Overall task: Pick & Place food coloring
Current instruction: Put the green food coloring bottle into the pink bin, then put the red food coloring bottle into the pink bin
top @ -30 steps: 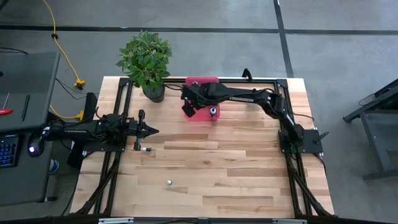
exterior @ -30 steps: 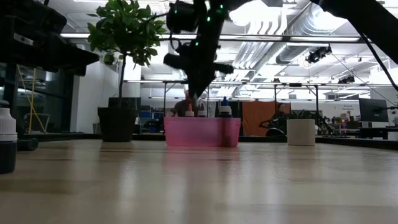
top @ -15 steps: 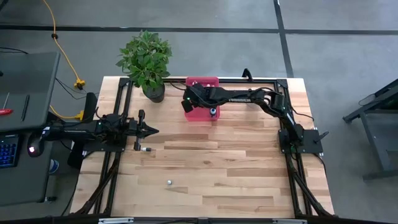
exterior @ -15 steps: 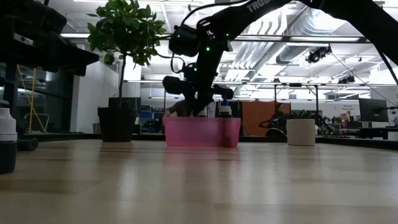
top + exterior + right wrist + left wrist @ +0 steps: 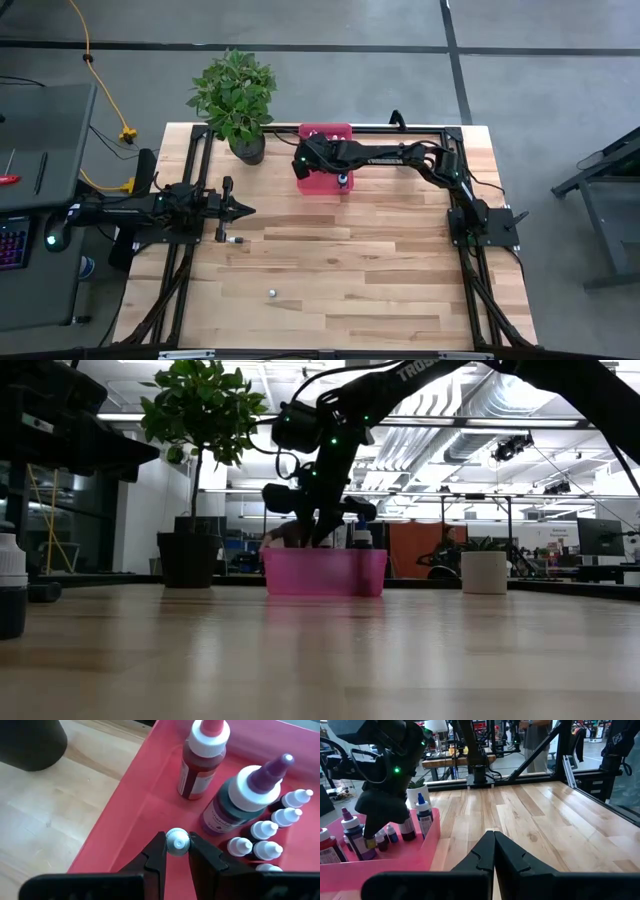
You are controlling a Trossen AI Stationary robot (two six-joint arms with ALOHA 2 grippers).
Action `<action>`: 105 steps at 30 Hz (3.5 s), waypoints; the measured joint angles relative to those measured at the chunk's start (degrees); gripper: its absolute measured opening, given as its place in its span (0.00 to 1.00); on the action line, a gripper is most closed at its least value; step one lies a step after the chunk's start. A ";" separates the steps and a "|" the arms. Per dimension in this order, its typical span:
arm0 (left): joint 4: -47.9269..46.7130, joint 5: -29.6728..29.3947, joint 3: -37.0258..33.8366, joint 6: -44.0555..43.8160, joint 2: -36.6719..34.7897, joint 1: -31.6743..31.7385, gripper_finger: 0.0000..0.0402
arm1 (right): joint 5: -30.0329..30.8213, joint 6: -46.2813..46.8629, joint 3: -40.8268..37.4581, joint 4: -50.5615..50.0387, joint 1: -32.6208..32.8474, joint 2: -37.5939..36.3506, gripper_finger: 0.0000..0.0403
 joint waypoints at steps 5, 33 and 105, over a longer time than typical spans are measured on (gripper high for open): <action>0.00 0.00 0.00 0.01 -0.01 0.00 0.00 | -0.15 -2.94 0.00 -0.04 0.33 0.00 0.14; 0.00 0.00 -0.01 0.01 0.00 0.00 0.00 | -5.37 -11.62 1.88 -0.24 -2.36 1.06 0.14; 0.00 0.00 -0.01 0.00 0.01 -0.01 0.00 | -11.01 -22.86 17.62 -16.97 -4.78 3.81 0.51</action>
